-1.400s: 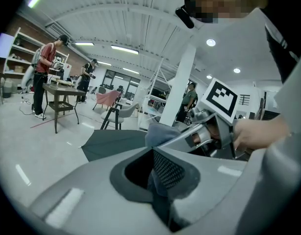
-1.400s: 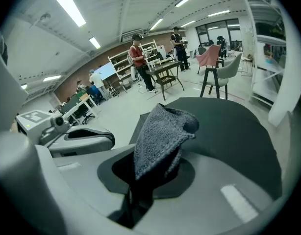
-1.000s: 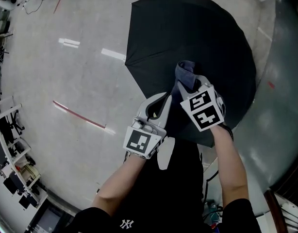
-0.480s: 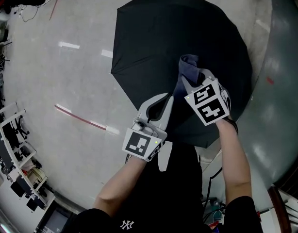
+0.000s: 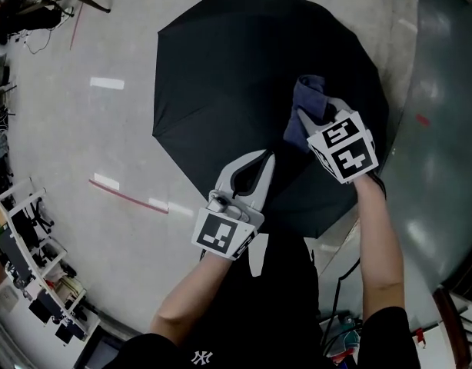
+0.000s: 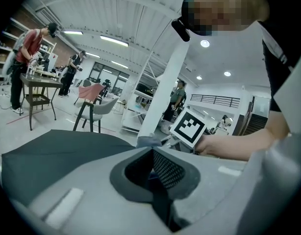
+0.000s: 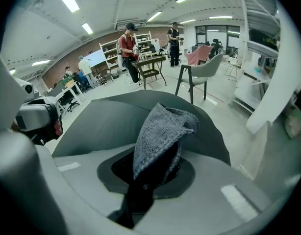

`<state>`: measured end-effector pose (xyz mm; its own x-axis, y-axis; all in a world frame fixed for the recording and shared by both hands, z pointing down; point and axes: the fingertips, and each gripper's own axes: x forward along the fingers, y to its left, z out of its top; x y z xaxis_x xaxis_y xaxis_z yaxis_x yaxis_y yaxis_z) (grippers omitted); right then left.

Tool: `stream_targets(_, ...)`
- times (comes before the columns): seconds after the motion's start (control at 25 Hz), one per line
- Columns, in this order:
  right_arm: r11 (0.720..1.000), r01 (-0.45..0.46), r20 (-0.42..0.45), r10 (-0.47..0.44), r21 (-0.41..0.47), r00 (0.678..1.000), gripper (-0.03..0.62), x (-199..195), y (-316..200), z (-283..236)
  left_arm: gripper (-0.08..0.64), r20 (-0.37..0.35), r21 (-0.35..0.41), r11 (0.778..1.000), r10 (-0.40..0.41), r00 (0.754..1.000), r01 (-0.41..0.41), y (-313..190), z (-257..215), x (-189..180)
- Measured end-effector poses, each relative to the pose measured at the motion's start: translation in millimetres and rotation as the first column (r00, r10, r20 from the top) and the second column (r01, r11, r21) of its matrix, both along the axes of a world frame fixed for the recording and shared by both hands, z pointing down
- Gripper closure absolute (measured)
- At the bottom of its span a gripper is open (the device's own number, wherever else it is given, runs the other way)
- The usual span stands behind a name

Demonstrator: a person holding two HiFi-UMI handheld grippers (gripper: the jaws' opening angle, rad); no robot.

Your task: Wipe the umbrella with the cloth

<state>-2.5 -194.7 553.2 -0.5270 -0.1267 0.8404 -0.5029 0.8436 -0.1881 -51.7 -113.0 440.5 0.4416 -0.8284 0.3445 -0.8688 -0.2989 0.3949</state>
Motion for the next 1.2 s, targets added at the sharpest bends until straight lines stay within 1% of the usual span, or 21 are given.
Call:
stream_targets(0.16,0.999,-0.042,-0.006,0.042,0.015,0.999,0.511,22,-24,7,0.557,0.0,0.014,1.0,0.019,1.0,-0.019,-14,-4,14)
stream_targets(0.4,0.995,-0.088,-0.025,0.089,0.036,0.996,0.511,47,-50,18,0.557,0.007,0.005,1.0,0.021,1.0,-0.021,-23,-1,26)
stream_targets(0.6,0.991,-0.123,-0.038,0.125,0.056,0.991,0.511,58,-62,27,0.557,0.017,-0.007,1.0,0.013,1.0,-0.013,-26,2,26)
stream_targets(0.72,0.984,-0.157,-0.038,0.161,0.087,0.986,0.511,67,-69,27,0.557,0.02,-0.004,1.0,0.009,1.0,-0.009,-25,1,26)
stream_targets(0.8,0.974,-0.197,-0.008,0.199,0.108,0.98,0.511,72,-73,15,0.557,0.017,0.007,1.0,0.011,1.0,-0.011,-21,-3,26)
stream_targets(0.88,0.966,-0.231,0.054,0.226,0.119,0.973,0.512,72,-72,-7,0.557,0.01,0.017,1.0,0.019,1.0,-0.019,-16,-8,23)
stream_targets(0.96,0.963,-0.242,0.122,0.227,0.123,0.966,0.512,67,-62,-33,0.557,0.009,0.035,0.999,0.04,0.999,-0.04,-9,-14,23)
stream_targets(1.08,0.964,-0.241,0.212,0.213,0.112,0.954,0.512,59,-32,-74,0.557,0.01,0.061,0.996,0.065,0.998,-0.066,6,-27,20)
stream_targets(1.2,0.972,-0.218,0.275,0.187,0.086,0.943,0.512,45,11,-109,0.557,0.018,0.088,0.993,0.077,0.997,-0.078,26,-44,14)
